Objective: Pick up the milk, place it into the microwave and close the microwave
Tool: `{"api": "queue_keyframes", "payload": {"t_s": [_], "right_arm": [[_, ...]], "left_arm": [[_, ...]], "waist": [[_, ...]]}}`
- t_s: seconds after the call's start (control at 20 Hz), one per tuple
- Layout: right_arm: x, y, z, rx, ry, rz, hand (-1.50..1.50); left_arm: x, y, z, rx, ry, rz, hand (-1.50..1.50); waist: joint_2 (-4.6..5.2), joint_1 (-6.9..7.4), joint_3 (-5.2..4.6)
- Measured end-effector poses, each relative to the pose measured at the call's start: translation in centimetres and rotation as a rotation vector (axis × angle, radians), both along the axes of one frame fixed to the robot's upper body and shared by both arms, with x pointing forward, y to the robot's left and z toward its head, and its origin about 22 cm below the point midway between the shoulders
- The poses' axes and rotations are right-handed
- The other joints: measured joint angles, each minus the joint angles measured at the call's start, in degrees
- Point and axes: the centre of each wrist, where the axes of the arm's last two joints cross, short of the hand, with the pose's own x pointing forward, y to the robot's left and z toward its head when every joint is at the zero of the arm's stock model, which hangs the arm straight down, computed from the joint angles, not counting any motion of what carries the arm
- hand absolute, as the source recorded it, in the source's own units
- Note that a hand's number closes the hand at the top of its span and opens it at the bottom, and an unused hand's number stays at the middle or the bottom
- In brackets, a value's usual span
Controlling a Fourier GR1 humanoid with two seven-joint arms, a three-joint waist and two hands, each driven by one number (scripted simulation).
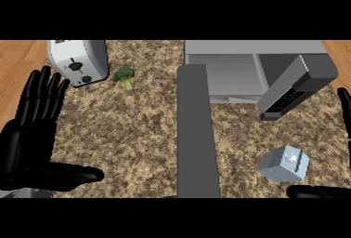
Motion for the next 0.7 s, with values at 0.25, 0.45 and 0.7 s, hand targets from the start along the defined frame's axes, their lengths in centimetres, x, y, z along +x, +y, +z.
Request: {"api": "queue_keyframes", "payload": {"t_s": [0.25, 0.45, 0.7], "right_arm": [[-0.7, -0.9, 0.3, 0.052, 0.039, -0.028, -1.5], [-0.9, -1.3, -1.0, 0.066, 0.065, -0.049, -1.5], [-1.1, -2.1, -3.3, 0.044, 0.108, -0.078, -1.5]], "left_arm": [[-1.1, 0.3, -1.0, -0.022, 0.032, -0.009, -1.5], [-2.8, 0.5, -1.1, -0.029, 0.038, -0.01, -1.5], [-3.8, -0.5, -1.0, -0.025, 0.044, -0.005, -1.5]], "waist": [[-0.03, 0.36, -0.03], [-0.04, 0.52, -0.03], [-0.03, 0.53, -0.03]]}}
